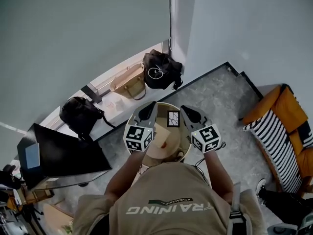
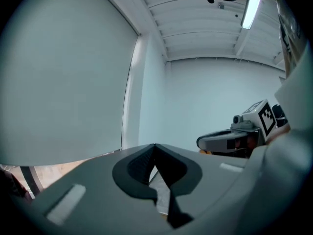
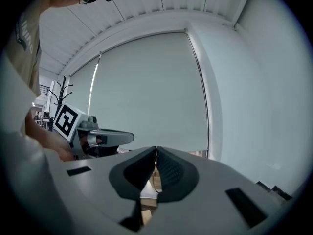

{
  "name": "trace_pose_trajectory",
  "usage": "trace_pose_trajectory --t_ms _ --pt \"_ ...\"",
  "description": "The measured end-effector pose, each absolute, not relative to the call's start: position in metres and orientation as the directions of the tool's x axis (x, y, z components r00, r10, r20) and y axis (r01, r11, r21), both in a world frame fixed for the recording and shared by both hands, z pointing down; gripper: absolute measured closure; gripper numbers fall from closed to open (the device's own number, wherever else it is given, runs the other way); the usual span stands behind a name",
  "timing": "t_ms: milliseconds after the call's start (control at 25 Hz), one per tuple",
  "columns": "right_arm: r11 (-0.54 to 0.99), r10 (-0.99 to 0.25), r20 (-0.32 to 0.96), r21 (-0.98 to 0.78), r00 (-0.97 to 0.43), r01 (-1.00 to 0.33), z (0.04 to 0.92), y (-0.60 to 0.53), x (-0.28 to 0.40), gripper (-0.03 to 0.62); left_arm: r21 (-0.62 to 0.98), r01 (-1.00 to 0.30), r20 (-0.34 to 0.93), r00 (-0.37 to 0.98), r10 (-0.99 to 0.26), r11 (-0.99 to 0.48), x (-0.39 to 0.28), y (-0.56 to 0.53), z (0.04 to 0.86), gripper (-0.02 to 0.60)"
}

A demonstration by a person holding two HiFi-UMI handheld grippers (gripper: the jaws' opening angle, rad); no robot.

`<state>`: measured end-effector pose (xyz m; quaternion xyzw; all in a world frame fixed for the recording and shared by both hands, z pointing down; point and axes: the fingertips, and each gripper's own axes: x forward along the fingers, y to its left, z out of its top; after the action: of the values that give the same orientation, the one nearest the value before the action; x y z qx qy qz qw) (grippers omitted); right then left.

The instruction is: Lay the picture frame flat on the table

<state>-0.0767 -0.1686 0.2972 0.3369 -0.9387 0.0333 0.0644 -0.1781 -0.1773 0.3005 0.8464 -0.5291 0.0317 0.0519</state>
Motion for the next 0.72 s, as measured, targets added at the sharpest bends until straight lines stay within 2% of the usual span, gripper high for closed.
trace_pose_trajectory --t_ms 720 --pt "0.763 -0.638 0.154 -0.007 -0.754 -0.646 0.296 -0.14 -0.079 0.586 0.047 -0.883 0.155 0.467 -0.87 -0.466 -0.176 -0.16 0.319 0.575"
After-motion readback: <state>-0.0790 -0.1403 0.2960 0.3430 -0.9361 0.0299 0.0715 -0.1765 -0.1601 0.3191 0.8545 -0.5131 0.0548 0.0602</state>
